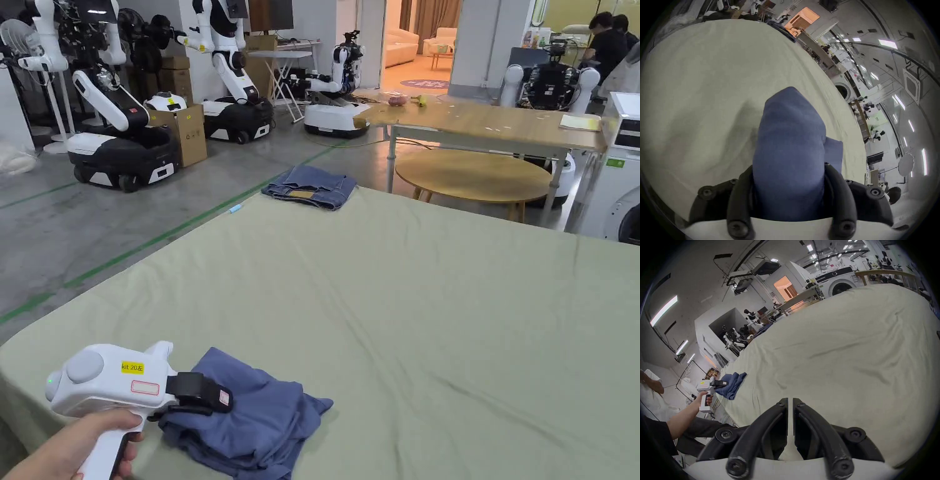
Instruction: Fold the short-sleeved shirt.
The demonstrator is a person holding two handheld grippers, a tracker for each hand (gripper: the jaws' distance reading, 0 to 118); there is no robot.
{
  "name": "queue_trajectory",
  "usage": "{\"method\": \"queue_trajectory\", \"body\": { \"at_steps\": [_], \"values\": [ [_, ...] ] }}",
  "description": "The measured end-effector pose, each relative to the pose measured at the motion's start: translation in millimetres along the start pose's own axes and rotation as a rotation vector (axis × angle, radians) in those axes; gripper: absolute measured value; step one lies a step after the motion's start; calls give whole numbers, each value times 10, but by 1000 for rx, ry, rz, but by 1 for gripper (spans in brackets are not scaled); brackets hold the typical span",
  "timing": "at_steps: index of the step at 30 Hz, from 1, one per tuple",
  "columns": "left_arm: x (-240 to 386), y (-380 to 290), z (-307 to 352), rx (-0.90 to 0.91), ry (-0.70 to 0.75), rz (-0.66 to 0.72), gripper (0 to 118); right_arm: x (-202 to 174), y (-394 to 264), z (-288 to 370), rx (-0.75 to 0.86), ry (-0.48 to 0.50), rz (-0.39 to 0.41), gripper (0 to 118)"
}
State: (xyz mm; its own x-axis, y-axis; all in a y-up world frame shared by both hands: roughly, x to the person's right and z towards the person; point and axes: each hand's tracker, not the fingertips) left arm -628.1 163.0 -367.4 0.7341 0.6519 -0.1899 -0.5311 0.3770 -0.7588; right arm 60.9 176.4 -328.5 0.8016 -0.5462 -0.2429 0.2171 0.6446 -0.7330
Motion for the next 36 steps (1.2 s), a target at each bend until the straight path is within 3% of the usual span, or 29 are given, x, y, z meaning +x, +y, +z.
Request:
{"method": "queue_trajectory", "body": {
  "at_steps": [2, 5, 7, 8, 9, 11, 12, 17, 21, 26, 31, 36],
  "values": [
    [46, -26, 182, 58, 19, -51, 91, -13, 9, 12, 1, 3, 6, 4],
    [-13, 26, 553, 149, 71, -9, 95, -45, 21, 65, 8, 13, 19, 4],
    [-35, 47, 809, 215, 180, -9, 95, -47, 47, 104, 7, 4, 28, 4],
    [5, 25, 910, 234, 238, -9, 89, -55, 55, 139, 11, -2, 35, 4],
    [74, -3, 977, 250, 274, -23, 74, -58, 64, 180, 16, -1, 42, 4],
    [289, -42, 1041, 295, 328, -83, 11, -55, 112, 282, 35, -4, 61, 4],
    [426, -80, 1052, 310, 337, -122, 2, -58, 141, 315, 44, -15, 76, 4],
    [1724, -345, 599, 387, 298, -363, 1, -129, 536, 594, 142, -147, 180, 4],
    [2851, -600, 87, 495, 345, -635, 1, -293, 1042, 847, 290, -271, 287, 4],
    [4059, -992, -208, 640, 259, -714, 1, -487, 1610, 1113, 486, -449, 490, 4],
    [4924, -1096, -200, 721, 223, -835, 1, -597, 2028, 1379, 586, -498, 528, 4],
    [5330, -1048, -30, 768, 212, -887, 1, -676, 2254, 1637, 644, -492, 522, 4]
  ]
}}
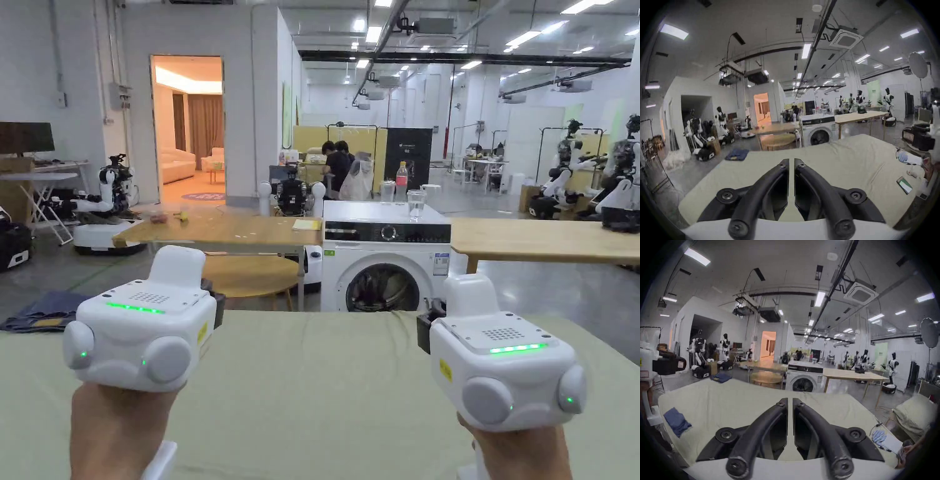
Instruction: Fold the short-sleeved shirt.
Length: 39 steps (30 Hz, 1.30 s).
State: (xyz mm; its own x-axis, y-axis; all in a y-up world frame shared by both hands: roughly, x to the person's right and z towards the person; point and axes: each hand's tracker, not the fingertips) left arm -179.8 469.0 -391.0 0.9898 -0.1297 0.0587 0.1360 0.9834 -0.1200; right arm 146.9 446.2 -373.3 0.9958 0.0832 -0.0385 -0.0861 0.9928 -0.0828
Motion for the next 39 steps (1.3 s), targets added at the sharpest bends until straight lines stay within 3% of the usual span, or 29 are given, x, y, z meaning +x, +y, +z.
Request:
{"method": "queue_trajectory", "body": {
  "at_steps": [19, 20, 21, 22, 24, 26, 28, 29, 31, 39],
  "values": [
    [9, 27, 47, 1, 3, 20, 1, -61, -4, 4, 25, 18, -51, 4],
    [12, 24, 53, 2, 2, 21, 5, -61, -7, 3, 26, 16, -53, 7],
    [15, 22, 54, 4, -1, 24, 17, -59, -11, 1, 26, 16, -58, 17],
    [17, 18, 54, 4, -5, 26, 30, -36, -4, -2, 21, 20, -65, 36],
    [19, 1, 50, 2, -6, 29, 40, -16, -4, -13, 11, 33, -76, 61],
    [21, -11, 49, -1, -12, 36, 69, -26, -11, -13, 10, 38, -77, 82],
    [27, -39, 39, 2, -14, 35, 109, -27, -26, -21, 10, 40, -75, 94],
    [37, -51, 39, 5, -13, 29, 115, -23, -37, -27, 12, 47, -75, 98],
    [43, -66, 64, 26, -16, 17, 115, -33, -56, -30, 14, 56, -76, 103],
    [30, -58, 61, 38, -6, 30, 115, -71, -72, -43, 9, 61, -66, 103]
  ]
}}
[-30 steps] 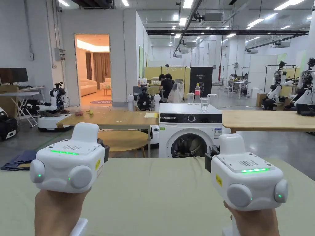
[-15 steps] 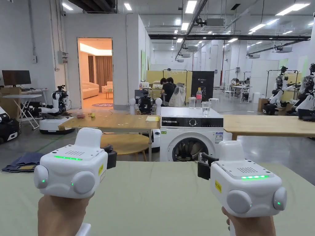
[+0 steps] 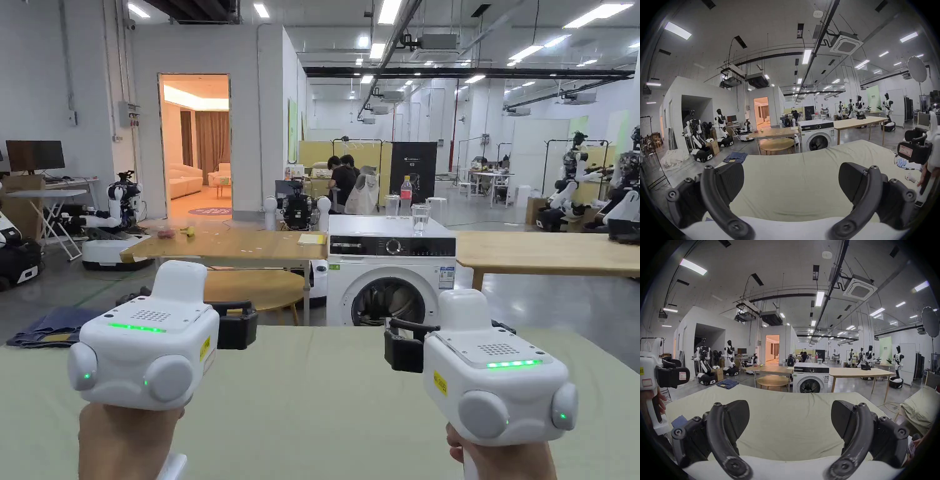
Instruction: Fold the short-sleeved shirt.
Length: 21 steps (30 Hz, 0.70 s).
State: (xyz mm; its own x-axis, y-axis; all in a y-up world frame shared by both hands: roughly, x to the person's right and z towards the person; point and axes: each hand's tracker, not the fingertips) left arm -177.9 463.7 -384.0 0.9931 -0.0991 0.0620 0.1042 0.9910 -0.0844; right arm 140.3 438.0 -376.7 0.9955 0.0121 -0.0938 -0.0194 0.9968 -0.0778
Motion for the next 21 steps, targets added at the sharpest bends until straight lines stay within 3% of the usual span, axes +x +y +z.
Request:
{"method": "queue_trajectory", "body": {
  "at_steps": [13, 21],
  "values": [
    [-10, -19, -6, -12, -12, 14, 115, 18, 26, 20, 13, 2, -20, 103],
    [-23, -21, 4, -12, -12, 14, 115, 33, 169, 7, -117, 93, -128, 103]
  ]
}}
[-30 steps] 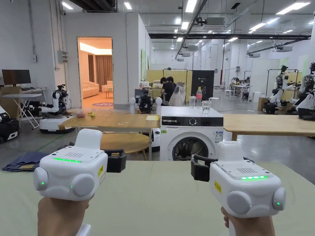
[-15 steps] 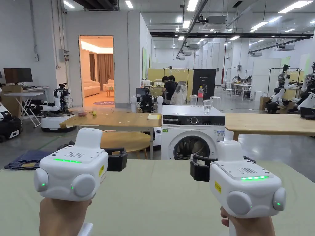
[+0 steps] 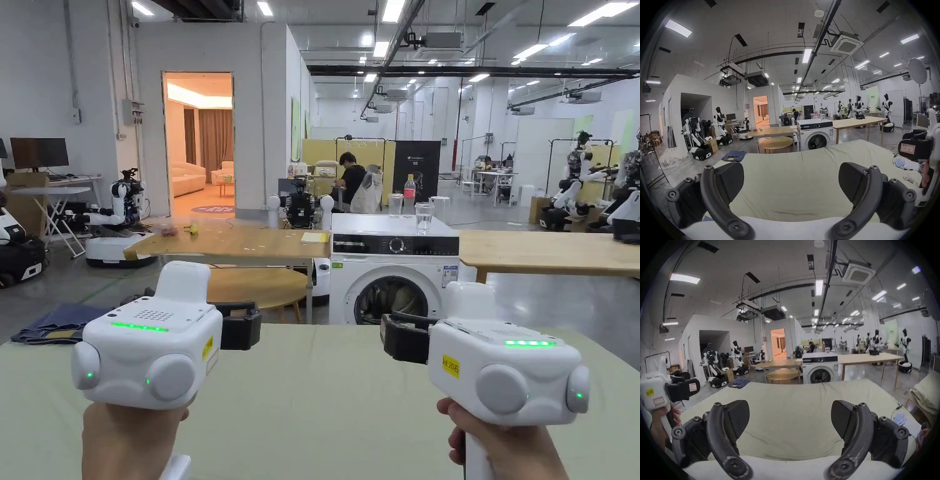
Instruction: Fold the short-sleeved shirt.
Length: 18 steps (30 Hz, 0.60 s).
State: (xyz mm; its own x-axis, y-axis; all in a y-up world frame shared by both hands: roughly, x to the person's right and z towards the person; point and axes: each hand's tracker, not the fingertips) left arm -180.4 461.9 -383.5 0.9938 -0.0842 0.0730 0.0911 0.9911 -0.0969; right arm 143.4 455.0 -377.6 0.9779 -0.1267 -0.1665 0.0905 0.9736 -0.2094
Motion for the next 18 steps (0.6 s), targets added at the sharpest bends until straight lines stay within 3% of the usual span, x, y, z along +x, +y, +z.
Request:
{"method": "queue_trajectory", "body": {
  "at_steps": [4, 11, 18],
  "values": [
    [-13, -3, 4, 0, 2, -1, 115, -94, 66, 10, -4, -126, 14, 103],
    [-37, 0, 1, -1, 1, 5, 115, -95, 52, 37, -22, -50, 13, 103],
    [-41, -2, -4, 3, 4, 8, 115, -238, -33, 50, 12, -163, 99, 103]
  ]
}}
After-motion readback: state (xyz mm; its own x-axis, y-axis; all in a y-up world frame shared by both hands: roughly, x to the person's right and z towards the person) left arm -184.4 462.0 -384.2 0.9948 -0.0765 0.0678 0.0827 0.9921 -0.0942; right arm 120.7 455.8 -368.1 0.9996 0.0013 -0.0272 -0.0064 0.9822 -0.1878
